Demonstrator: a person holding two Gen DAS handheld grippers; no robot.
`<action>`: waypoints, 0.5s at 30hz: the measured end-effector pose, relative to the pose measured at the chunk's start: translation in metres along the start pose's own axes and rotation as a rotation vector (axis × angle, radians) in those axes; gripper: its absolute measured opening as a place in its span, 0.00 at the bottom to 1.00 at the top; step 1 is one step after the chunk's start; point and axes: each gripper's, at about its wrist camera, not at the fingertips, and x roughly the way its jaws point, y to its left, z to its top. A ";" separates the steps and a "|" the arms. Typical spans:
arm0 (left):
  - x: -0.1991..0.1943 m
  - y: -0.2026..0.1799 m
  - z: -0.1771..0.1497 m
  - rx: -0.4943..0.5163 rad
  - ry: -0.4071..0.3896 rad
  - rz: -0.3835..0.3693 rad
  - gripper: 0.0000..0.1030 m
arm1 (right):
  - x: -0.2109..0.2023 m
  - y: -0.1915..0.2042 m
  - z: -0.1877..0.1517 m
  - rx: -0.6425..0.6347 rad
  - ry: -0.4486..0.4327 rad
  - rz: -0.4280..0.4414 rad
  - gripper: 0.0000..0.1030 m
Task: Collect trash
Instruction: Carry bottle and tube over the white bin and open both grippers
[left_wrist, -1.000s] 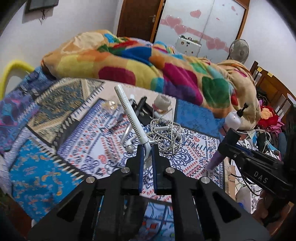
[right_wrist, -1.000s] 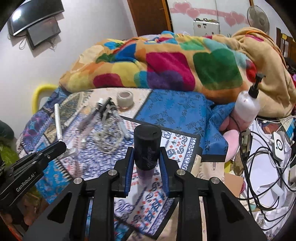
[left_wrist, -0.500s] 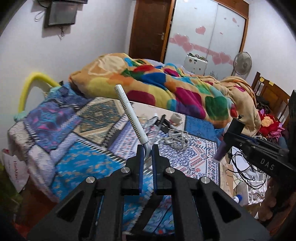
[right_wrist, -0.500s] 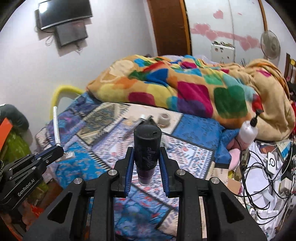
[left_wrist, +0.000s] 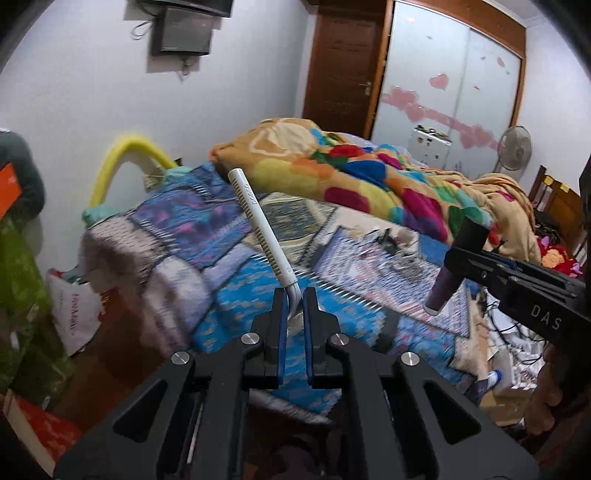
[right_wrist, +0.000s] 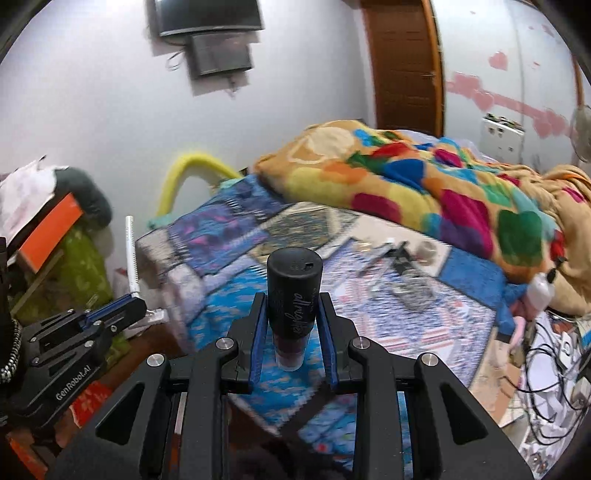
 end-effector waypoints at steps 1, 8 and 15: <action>-0.005 0.009 -0.005 -0.004 0.004 0.016 0.07 | 0.002 0.008 -0.001 -0.009 0.004 0.010 0.23; -0.022 0.074 -0.043 -0.049 0.056 0.109 0.07 | 0.030 0.071 -0.015 -0.086 0.069 0.108 0.23; -0.017 0.135 -0.092 -0.112 0.156 0.180 0.07 | 0.068 0.128 -0.036 -0.150 0.169 0.186 0.23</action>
